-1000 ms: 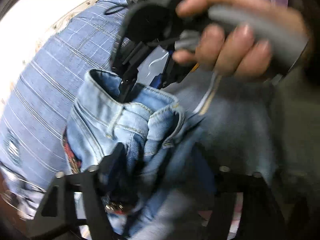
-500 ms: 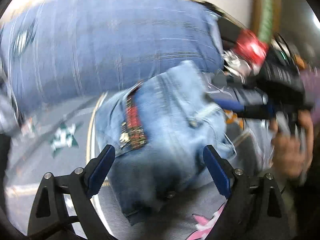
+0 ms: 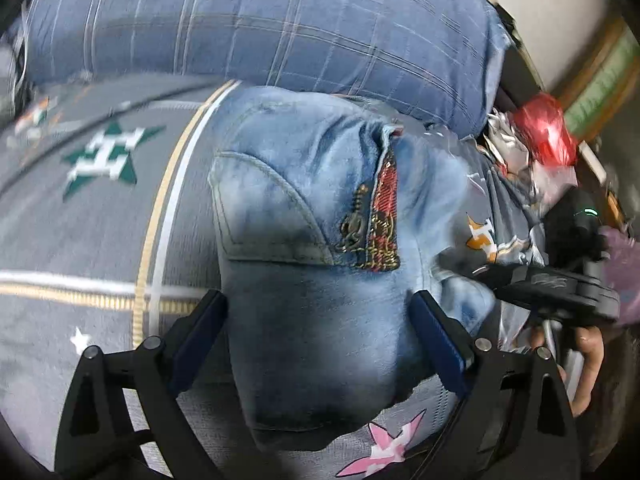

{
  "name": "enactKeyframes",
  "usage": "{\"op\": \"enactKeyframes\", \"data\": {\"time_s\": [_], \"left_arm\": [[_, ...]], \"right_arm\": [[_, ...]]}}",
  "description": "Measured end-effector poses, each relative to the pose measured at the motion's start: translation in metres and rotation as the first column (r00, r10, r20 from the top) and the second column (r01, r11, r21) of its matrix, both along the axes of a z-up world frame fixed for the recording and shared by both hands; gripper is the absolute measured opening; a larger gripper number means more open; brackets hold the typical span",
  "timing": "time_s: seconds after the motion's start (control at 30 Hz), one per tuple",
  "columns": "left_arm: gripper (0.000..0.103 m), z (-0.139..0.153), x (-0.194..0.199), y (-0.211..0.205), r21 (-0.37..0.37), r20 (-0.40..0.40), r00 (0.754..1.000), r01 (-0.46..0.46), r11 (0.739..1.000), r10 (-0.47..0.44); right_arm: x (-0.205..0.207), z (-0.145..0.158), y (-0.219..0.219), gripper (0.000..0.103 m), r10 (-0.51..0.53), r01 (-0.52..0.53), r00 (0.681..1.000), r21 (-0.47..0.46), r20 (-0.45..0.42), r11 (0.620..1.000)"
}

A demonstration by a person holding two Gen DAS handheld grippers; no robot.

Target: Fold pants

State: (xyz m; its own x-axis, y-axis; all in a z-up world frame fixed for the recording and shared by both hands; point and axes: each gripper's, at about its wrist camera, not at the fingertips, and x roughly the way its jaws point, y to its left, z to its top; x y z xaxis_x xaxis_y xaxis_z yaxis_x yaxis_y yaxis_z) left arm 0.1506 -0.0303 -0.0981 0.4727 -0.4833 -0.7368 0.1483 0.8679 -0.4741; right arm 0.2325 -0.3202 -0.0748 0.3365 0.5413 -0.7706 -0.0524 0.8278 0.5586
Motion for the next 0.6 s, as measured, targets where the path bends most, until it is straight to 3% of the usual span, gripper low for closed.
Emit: {"op": "enactKeyframes", "data": {"time_s": [0.03,0.07,0.13,0.2,0.23,0.3,0.33,0.43,0.5,0.53,0.6], "left_arm": [[0.093,0.002,0.0,0.007,-0.051,-0.013,1.0,-0.01,0.999,0.009],[0.093,0.005,0.0,0.015,-0.108,-0.022,1.0,-0.022,0.994,0.019],[0.093,0.013,-0.002,0.034,-0.21,-0.026,0.998,-0.065,0.976,0.061],[0.095,0.02,0.003,0.043,-0.225,-0.02,0.994,-0.105,0.969,0.103],[0.096,0.021,0.006,0.045,-0.228,-0.022,0.993,-0.117,0.967,0.115],[0.096,0.017,0.027,0.046,-0.235,-0.074,0.989,-0.143,0.961,0.129],[0.096,0.015,0.033,0.045,-0.235,-0.096,0.988,-0.143,0.961,0.123],[0.096,0.004,0.05,0.043,-0.251,-0.131,0.987,-0.122,0.96,0.091],[0.096,-0.01,0.05,0.045,-0.294,-0.168,0.981,-0.139,0.946,0.092],[0.095,-0.018,0.049,0.046,-0.325,-0.202,0.975,-0.151,0.934,0.088],[0.095,-0.025,0.047,0.042,-0.362,-0.268,0.96,-0.172,0.916,0.074]], "right_arm": [[-0.004,0.01,-0.002,0.036,-0.004,0.004,0.999,-0.002,0.045,1.0],[-0.009,0.021,-0.005,0.058,-0.017,0.017,0.996,0.002,0.092,1.0],[-0.017,0.04,-0.013,0.061,-0.065,0.059,0.988,0.046,0.139,0.997],[-0.014,0.063,-0.013,0.063,-0.096,0.088,0.982,0.052,0.164,0.995],[-0.009,0.074,-0.008,0.065,-0.097,0.096,0.98,0.01,0.174,0.995],[0.005,0.085,0.002,0.084,-0.085,0.1,0.976,-0.064,0.198,0.993],[0.015,0.083,0.007,0.087,-0.075,0.094,0.978,-0.088,0.196,0.992],[0.036,0.055,0.003,0.087,-0.092,0.102,0.991,-0.112,0.095,0.988],[0.036,0.019,-0.003,0.085,-0.081,0.081,0.997,-0.055,0.011,0.995],[0.038,-0.001,-0.003,0.083,-0.033,0.031,0.996,-0.028,-0.086,0.999],[0.037,-0.017,-0.002,0.077,0.015,-0.013,0.987,0.013,-0.158,1.0]]}}
